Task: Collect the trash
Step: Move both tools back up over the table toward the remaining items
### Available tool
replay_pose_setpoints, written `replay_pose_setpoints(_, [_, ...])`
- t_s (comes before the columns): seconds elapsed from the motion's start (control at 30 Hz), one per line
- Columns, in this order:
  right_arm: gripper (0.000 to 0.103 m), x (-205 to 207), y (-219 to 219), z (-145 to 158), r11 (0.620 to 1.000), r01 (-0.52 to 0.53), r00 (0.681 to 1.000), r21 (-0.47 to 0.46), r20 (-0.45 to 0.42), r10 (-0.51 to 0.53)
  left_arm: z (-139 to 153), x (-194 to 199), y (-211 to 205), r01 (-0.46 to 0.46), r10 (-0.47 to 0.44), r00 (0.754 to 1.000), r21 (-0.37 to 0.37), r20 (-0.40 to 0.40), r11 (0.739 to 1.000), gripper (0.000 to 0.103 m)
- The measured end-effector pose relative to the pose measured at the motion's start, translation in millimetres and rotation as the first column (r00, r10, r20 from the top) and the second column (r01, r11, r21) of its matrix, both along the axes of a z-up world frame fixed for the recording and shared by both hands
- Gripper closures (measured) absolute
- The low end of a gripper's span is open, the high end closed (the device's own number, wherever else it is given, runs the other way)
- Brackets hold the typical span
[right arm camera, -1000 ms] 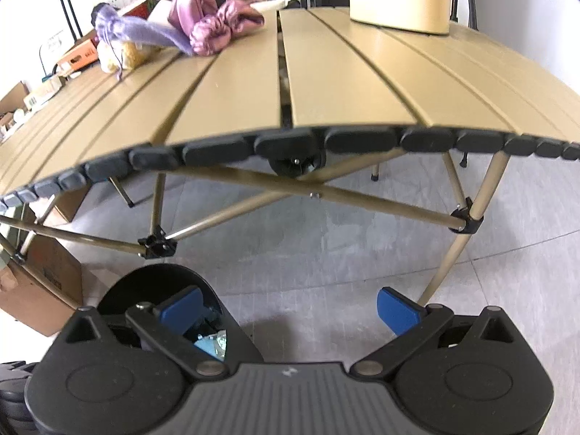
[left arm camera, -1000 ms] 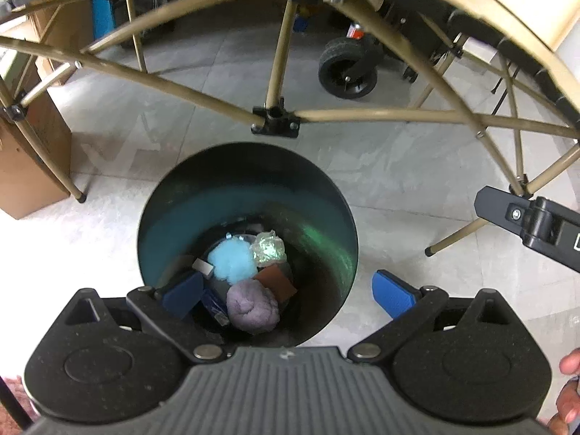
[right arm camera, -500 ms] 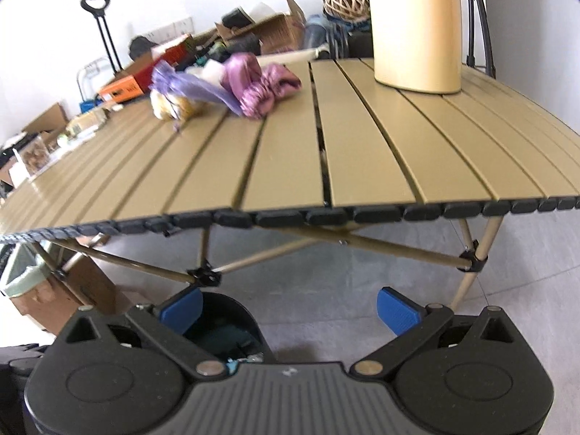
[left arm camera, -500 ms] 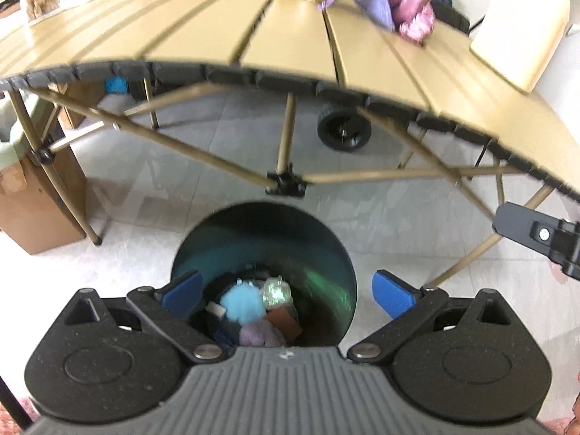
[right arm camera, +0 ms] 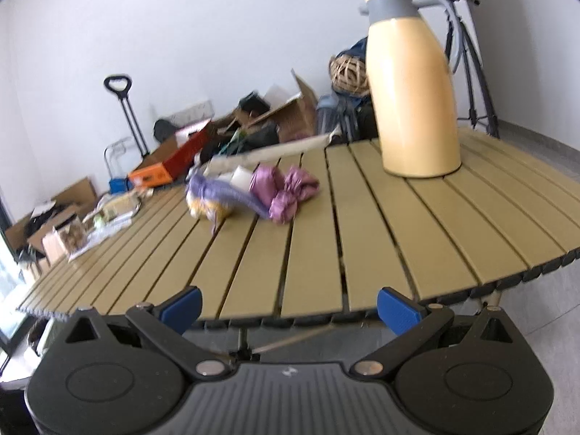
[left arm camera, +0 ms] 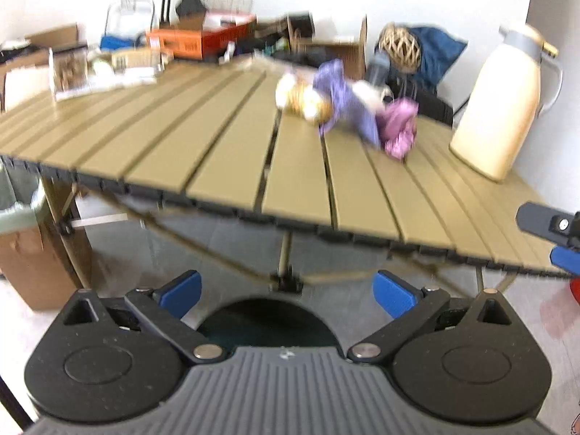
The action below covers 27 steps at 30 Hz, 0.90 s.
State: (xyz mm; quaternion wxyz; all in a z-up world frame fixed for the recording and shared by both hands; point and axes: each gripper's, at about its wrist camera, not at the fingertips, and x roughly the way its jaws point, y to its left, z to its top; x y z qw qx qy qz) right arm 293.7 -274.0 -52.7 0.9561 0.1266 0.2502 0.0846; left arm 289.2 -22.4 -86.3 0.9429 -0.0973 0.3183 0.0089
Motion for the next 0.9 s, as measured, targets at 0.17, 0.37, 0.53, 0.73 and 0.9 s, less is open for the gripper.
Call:
replay_pose_setpoints(0.17, [0.0, 6.3, 0.0, 4.2, 1.0, 0.015, 0.999, 0.005, 0.05, -0.016, 6.0, 11.8, -1.1, -0.007, 0.008, 1.0, -0.008, 0.017, 1.0, 0.0])
replay_pose_setpoints(0.37, [0.0, 22.8, 2.3, 7.2, 0.999, 0.041, 0.992, 0.024, 0.12, -0.044, 22.6, 28.2, 3.6, -0.023, 0.024, 0.997, -0.018, 0.074, 1.0, 0.0])
replay_pose_setpoints(0.53, [0.0, 35.1, 7.7, 8.8, 0.998, 0.021, 0.985, 0.054, 0.17, -0.03, 34.9, 52.9, 14.1, -0.059, 0.061, 0.993, -0.028, 0.097, 0.998, 0.0])
replay_pose_setpoints(0.73, [0.0, 43.0, 24.6, 14.5, 0.997, 0.078, 0.961, -0.013, 0.268, -0.071, 43.9, 78.3, 39.2, -0.098, 0.102, 0.99, -0.053, 0.099, 0.994, 0.0])
replay_pose_setpoints(0.9, [0.0, 71.2, 45.6, 19.4, 0.992, 0.073, 0.958, -0.1, 0.283, -0.042, 43.2, 89.2, 65.2, -0.128, 0.132, 0.987, -0.041, 0.097, 0.991, 0.0])
